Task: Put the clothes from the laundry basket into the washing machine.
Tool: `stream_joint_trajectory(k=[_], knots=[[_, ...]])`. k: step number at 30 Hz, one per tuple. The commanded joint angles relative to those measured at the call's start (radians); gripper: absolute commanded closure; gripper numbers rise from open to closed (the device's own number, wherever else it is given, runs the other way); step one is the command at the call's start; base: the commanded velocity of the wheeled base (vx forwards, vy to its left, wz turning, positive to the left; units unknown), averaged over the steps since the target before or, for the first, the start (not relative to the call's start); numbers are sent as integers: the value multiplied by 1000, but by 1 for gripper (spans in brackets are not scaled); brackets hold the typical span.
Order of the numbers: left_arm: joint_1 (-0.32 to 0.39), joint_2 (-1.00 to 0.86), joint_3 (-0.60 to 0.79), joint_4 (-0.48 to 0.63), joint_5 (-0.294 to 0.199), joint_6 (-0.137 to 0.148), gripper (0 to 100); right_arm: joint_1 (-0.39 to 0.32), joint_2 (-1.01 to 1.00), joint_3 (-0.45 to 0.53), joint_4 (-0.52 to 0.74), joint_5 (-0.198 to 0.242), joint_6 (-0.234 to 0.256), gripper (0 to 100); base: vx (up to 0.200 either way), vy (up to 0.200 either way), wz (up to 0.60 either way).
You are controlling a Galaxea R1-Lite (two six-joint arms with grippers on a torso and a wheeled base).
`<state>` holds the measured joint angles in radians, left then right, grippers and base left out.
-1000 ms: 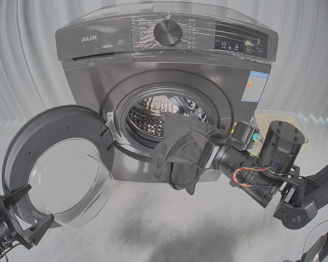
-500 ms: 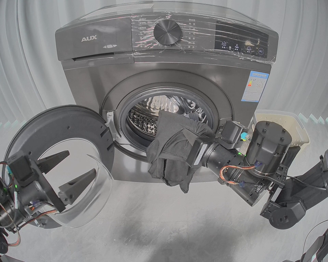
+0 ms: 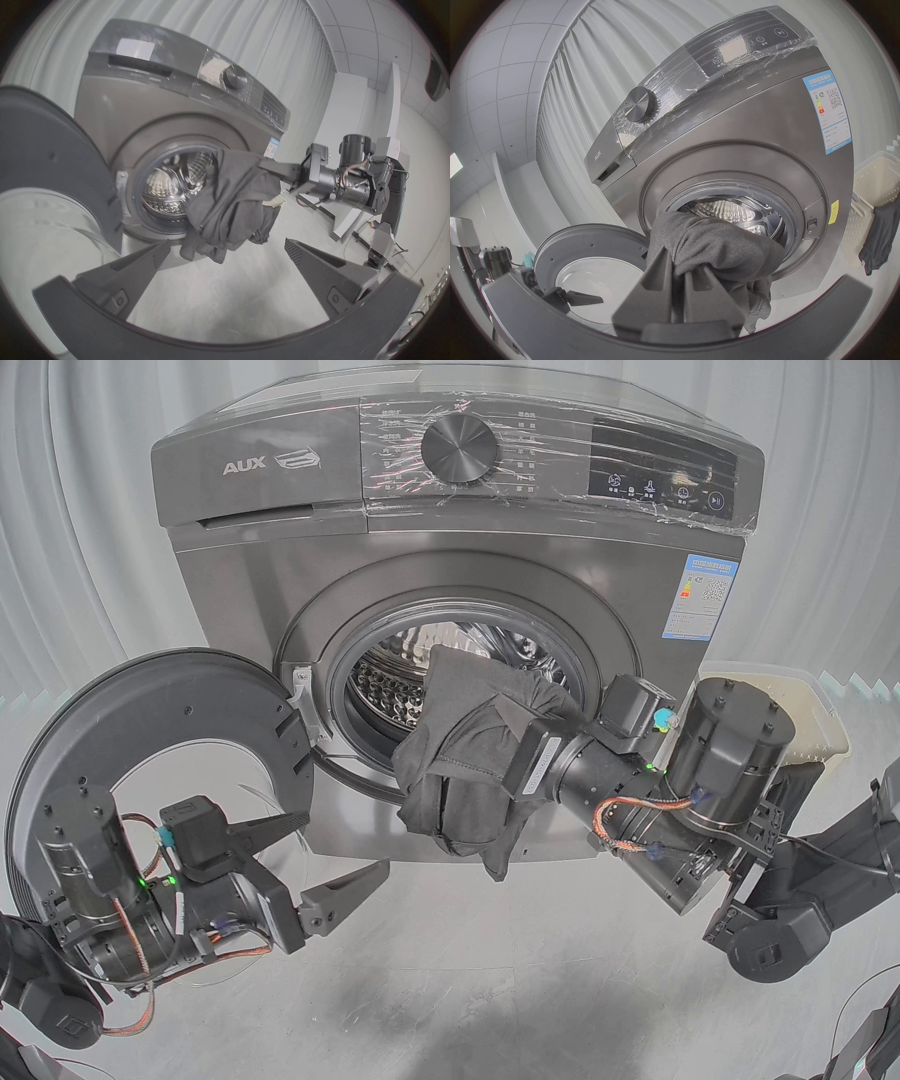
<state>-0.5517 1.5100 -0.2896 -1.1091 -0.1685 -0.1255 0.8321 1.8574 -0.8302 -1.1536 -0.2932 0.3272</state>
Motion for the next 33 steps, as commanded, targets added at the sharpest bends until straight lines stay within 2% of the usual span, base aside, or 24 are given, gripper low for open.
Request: stream_joint_trajectory(k=[1,6,9,10,11,12,13,18,19,22,33], knots=[[-7,125,-8,-32,-28,-8,0,2,3,-4,-9,0,-2,100,0,0,0],[-7,208,-23,-81,-28,-9,0,4,3,2,-15,0,-2,100,0,0,0],[-7,283,-25,-181,-29,-22,0,4,2,3,-20,0,-2,100,0,0,0],[-7,283,-25,-181,-29,-22,0,4,2,3,-20,0,-2,100,0,0,0],[-17,332,-22,-242,-28,-34,0,5,2,3,-20,0,-4,100,0,0,0],[-17,332,-22,-242,-28,-34,0,5,2,3,-20,0,-4,100,0,0,0],[-25,391,-26,-299,-22,-37,0,5,2,3,-20,0,-4,100,0,0,0],[-25,493,-46,-433,-19,-49,0,16,2,3,-21,0,-4,100,0,0,0],[-25,493,-46,-433,-19,-49,0,16,2,3,-21,0,-4,100,0,0,0],[-25,524,-74,-439,-19,-74,0,19,3,3,-21,-1,-4,100,0,0,0],[-13,567,-163,-440,-9,-106,0,32,2,3,-21,-1,-4,100,0,0,0]])
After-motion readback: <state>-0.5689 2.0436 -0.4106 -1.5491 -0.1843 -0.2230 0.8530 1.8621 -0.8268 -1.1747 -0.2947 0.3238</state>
